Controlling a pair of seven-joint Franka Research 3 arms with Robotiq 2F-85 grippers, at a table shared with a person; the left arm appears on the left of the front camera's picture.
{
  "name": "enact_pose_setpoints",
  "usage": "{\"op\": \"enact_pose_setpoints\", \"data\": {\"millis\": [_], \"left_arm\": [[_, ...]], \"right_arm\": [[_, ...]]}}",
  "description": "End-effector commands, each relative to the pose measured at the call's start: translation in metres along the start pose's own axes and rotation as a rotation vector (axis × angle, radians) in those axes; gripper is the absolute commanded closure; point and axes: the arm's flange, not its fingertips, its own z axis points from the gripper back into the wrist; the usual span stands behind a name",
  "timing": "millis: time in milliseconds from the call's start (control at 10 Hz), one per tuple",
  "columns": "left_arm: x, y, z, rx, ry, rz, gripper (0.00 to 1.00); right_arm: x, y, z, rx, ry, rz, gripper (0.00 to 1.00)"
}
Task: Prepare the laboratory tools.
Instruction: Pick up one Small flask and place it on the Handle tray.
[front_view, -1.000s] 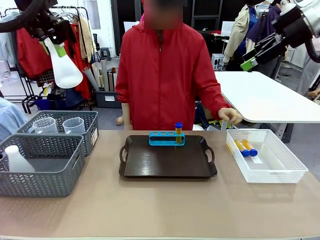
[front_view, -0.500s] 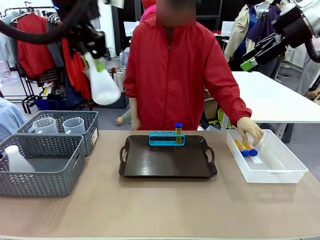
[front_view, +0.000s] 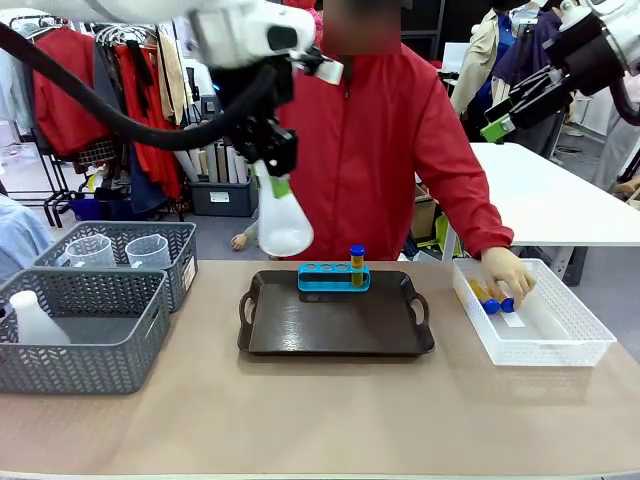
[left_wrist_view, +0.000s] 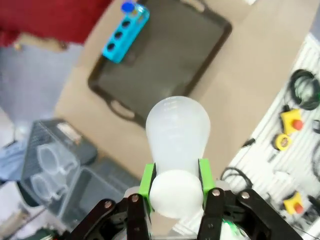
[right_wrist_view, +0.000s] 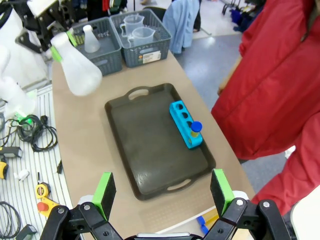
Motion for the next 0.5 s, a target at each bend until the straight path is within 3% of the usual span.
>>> {"op": "enact_pose_setpoints", "data": {"millis": [0,200,400], "left_arm": [[0.029,-0.003,-0.029,0.026,-0.042,-0.147,1.0],[0.058,-0.006,-0.068,0.048,-0.073,-0.234,1.0],[0.076,-0.008,-0.097,0.049,-0.056,-0.209,1.0]], "right_arm": [[0.001,0.001,0.0,0.005,-0.01,-0.001,0.0],[0.001,0.001,0.0,0.005,-0.01,-0.001,0.0],[0.001,0.001,0.0,0.005,-0.01,-0.001,0.0]]}}
